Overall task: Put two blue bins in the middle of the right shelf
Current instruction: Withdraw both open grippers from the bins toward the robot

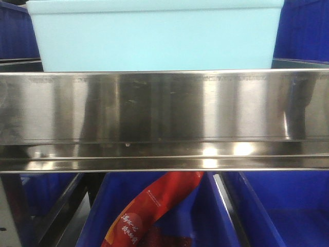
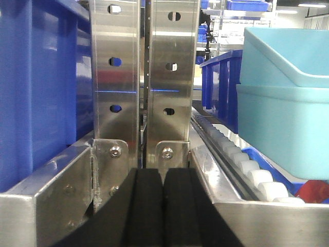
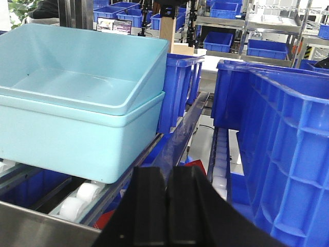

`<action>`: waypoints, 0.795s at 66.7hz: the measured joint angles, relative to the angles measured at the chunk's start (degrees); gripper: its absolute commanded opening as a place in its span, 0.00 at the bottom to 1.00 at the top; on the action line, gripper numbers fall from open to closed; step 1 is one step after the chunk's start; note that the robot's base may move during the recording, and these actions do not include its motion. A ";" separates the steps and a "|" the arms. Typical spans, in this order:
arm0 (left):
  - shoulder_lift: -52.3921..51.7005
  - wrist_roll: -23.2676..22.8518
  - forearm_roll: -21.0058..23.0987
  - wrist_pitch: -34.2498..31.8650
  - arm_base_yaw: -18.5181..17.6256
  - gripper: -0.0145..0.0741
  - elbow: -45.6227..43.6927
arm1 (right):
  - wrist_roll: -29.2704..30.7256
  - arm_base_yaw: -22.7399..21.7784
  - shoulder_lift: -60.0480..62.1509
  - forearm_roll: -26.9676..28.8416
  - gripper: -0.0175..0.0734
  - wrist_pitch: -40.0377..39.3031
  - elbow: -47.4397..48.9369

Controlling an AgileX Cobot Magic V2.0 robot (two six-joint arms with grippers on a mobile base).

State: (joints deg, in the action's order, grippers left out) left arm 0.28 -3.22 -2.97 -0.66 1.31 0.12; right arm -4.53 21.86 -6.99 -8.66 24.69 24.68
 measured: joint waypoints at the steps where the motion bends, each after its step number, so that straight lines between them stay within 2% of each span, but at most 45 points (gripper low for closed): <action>1: 0.00 0.00 0.00 0.00 0.00 0.04 0.00 | 0.00 0.00 0.00 0.00 0.02 0.00 0.00; 30: 0.00 0.00 0.00 0.00 0.00 0.04 0.00 | 0.00 -0.97 0.00 0.00 0.02 0.00 0.00; 37: 0.00 0.00 0.02 0.00 0.00 0.04 0.00 | 0.84 -5.84 0.10 1.70 0.02 -0.30 -1.06; 47: 0.00 0.11 0.02 0.00 0.00 0.04 0.00 | 8.65 -16.17 0.10 11.01 0.02 -4.78 -7.12; 53: 0.00 0.11 0.02 0.00 0.00 0.04 0.00 | 9.95 -19.41 0.31 13.33 0.02 -8.68 -11.72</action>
State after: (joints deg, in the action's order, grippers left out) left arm 0.28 -3.10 -2.95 -0.66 1.31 0.12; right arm 5.42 2.45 -6.68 4.68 16.01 12.96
